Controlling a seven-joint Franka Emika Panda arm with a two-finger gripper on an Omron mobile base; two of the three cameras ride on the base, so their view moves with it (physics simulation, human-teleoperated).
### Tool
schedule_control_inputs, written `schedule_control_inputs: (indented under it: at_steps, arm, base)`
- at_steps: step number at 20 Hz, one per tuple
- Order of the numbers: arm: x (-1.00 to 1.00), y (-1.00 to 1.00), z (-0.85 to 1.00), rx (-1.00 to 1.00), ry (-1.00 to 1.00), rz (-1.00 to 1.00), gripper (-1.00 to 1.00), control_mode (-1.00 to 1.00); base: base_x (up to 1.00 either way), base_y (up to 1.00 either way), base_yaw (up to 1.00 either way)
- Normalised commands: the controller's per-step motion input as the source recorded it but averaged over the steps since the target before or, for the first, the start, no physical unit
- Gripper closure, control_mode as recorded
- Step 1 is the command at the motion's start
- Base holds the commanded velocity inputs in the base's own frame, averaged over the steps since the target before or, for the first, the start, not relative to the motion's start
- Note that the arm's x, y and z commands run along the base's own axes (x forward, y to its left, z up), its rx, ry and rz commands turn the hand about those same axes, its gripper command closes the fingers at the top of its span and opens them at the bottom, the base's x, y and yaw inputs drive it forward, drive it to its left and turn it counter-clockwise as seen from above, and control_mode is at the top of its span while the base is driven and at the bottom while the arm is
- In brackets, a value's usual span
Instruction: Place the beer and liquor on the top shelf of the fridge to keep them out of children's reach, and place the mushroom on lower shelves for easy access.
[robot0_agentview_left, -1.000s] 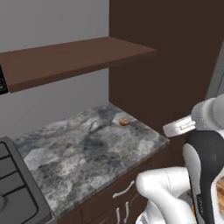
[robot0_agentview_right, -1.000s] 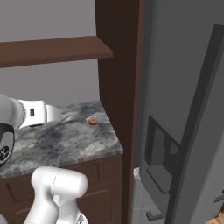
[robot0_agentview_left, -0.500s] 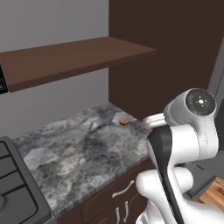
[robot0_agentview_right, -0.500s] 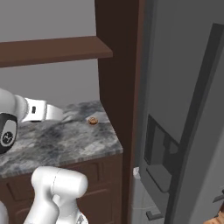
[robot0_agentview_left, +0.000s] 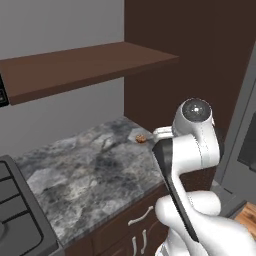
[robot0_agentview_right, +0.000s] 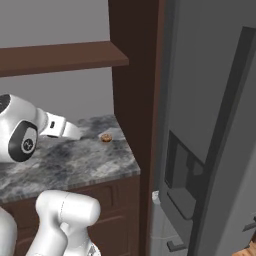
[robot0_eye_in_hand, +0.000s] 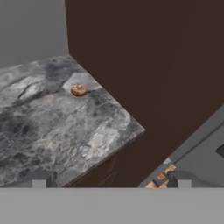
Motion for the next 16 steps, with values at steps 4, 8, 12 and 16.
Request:
schedule_control_inputs:
  at_steps: [4, 8, 12, 16]
  arm:
    - [0.39, 0.01, -0.35, 0.14, 0.11, -0.15, -1.00, -1.00]
    - [0.36, 0.00, -0.31, 0.17, 0.12, -0.12, -1.00, -1.00]
    - [0.40, 0.00, -0.23, 0.17, 0.10, -0.12, -1.00, -1.00]
    - [0.47, 0.00, -0.12, 0.13, 0.03, -0.13, -1.00, -1.00]
  base:
    - [0.00, 0.00, 0.00]
    - [0.00, 0.00, 0.00]
    - [0.00, 0.00, 0.00]
    - [0.00, 0.00, 0.00]
